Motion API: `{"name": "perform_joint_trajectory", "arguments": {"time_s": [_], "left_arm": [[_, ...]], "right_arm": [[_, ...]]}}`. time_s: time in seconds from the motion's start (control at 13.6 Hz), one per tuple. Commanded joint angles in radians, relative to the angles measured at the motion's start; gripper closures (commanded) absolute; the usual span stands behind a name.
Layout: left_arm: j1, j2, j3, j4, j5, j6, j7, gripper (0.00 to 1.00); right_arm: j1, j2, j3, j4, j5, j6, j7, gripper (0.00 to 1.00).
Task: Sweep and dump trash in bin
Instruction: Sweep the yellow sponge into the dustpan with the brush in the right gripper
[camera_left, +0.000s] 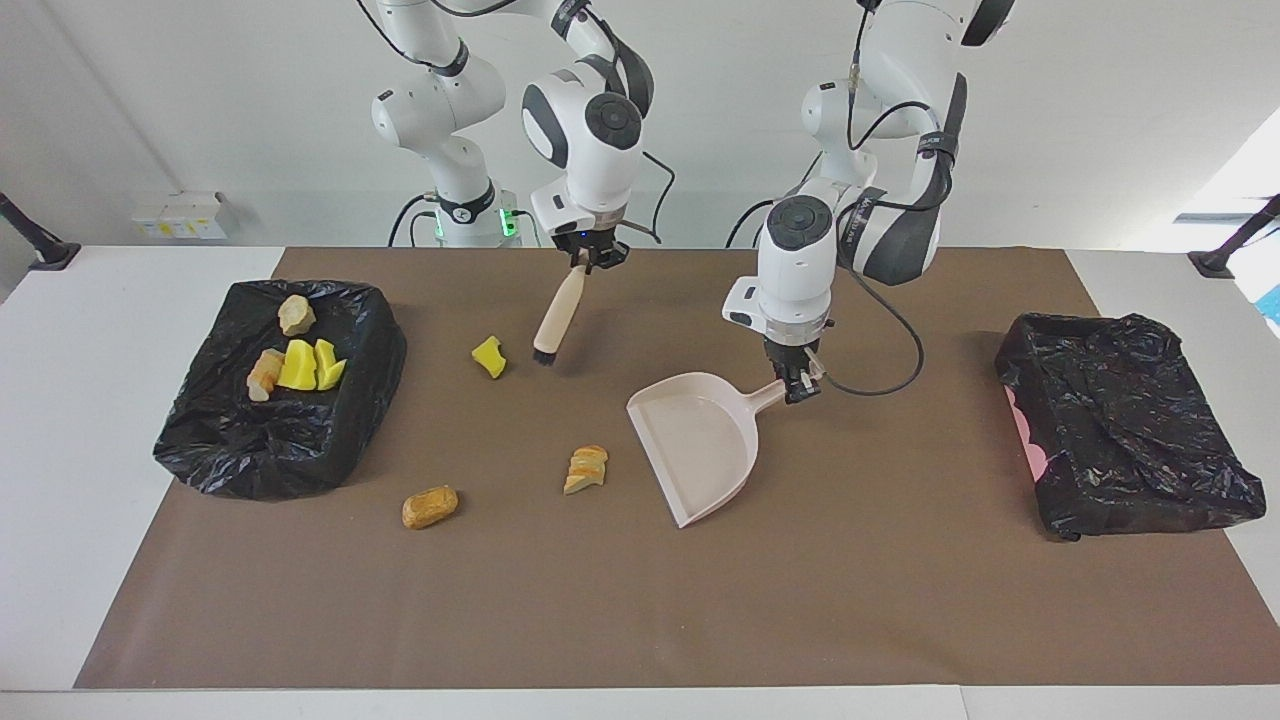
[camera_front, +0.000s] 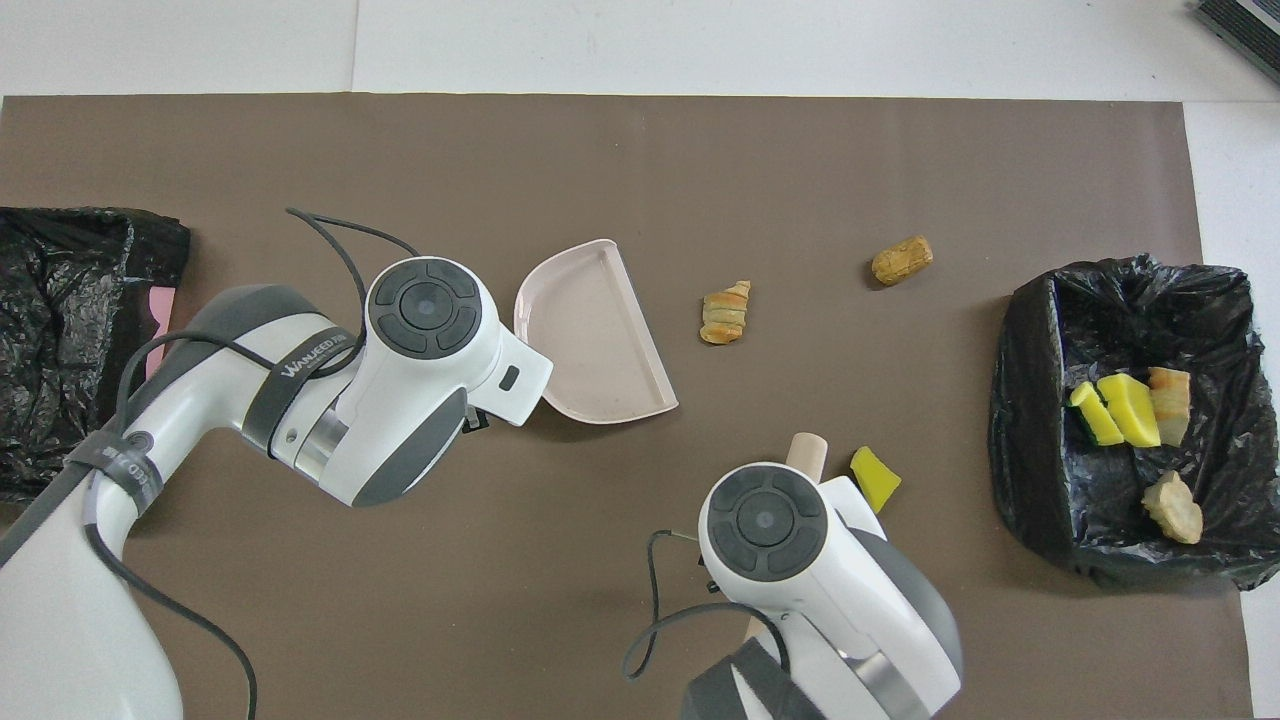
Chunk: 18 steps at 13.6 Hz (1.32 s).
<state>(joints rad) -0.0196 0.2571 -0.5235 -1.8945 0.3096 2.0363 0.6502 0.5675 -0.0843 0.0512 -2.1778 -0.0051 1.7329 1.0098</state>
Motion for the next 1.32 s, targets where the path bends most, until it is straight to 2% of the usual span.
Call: {"name": "perform_joint_trajectory", "arguments": {"time_s": [0.0, 0.22, 0.37, 0.51, 0.88, 1.03, 1.25], "left_arm": [[-0.003, -0.032, 0.000, -0.043, 0.010, 0.004, 0.035, 1.00], [-0.002, -0.036, 0.000, -0.055, 0.010, 0.012, 0.153, 1.00], [-0.002, -0.042, 0.002, -0.066, 0.010, 0.033, 0.174, 1.00], [-0.002, -0.044, 0.002, -0.072, 0.008, 0.036, 0.172, 1.00], [-0.005, -0.053, 0.002, -0.080, 0.009, 0.041, 0.166, 1.00], [-0.003, -0.053, 0.002, -0.080, 0.008, 0.038, 0.166, 1.00], [-0.003, -0.059, 0.002, -0.086, 0.008, 0.030, 0.166, 1.00]], "right_arm": [[-0.069, -0.087, 0.015, -0.051, -0.030, -0.077, 0.004, 1.00], [-0.112, -0.176, 0.015, -0.199, -0.035, -0.035, 0.004, 1.00], [-0.178, -0.257, 0.013, -0.340, -0.052, 0.061, -0.048, 1.00], [-0.279, -0.282, 0.015, -0.396, -0.059, 0.112, -0.135, 1.00], [-0.276, -0.192, 0.019, -0.387, -0.039, 0.307, -0.197, 1.00], [-0.255, -0.129, 0.019, -0.311, -0.017, 0.332, -0.237, 1.00], [-0.223, 0.007, 0.022, -0.170, 0.054, 0.349, -0.252, 1.00]]}}
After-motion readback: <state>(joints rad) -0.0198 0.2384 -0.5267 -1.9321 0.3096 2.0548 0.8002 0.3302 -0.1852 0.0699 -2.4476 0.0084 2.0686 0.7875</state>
